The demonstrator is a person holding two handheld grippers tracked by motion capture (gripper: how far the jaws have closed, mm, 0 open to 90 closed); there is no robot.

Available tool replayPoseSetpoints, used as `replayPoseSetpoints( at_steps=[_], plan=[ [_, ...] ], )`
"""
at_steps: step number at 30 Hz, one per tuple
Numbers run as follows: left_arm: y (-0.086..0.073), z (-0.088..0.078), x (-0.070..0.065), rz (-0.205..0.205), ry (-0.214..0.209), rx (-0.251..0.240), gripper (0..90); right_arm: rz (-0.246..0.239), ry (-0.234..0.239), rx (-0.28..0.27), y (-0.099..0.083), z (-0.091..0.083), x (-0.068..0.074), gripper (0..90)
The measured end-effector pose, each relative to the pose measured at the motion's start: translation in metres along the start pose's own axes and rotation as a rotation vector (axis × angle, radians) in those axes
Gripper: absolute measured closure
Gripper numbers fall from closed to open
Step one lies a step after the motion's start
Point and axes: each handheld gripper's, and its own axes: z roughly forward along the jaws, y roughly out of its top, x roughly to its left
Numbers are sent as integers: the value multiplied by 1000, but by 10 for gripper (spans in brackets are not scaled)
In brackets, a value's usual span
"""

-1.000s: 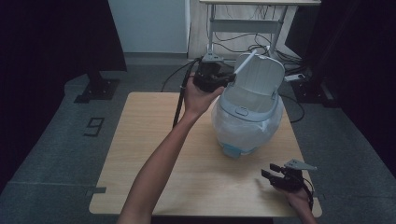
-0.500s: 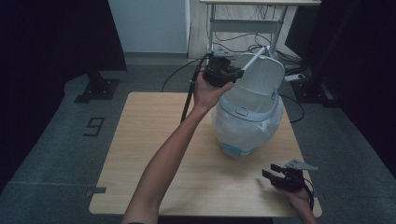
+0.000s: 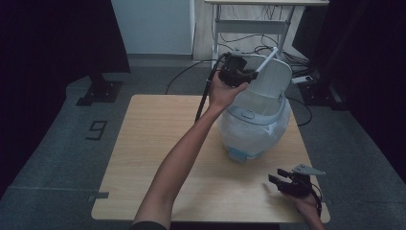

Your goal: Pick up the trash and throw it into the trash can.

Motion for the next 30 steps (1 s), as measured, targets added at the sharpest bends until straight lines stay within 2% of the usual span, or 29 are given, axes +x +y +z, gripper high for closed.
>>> replayPoseSetpoints(
  at_steps=[7,14,17,19,20,22,26,30],
  plan=[
    [7,11,1,-3,-1,1,803,-2,1,4,-1,0,0,429],
    [14,14,1,0,12,-2,803,7,-2,-3,-1,-2,-2,430],
    [14,17,2,-18,10,-9,800,4,-2,-3,-1,-2,-2,429],
    [13,21,3,-32,15,8,789,4,-3,-1,-1,-2,-2,430],
    [12,24,4,-46,15,26,745,3,-3,-2,-1,-2,-1,429],
    [11,28,6,-63,22,54,580,4,-4,-2,-1,-3,-1,429],
    [5,22,9,-62,26,43,453,7,-4,-1,-1,-3,-1,429],
    [-4,6,12,-58,-3,26,359,3,-4,-1,-2,-3,-1,429]
  ],
)
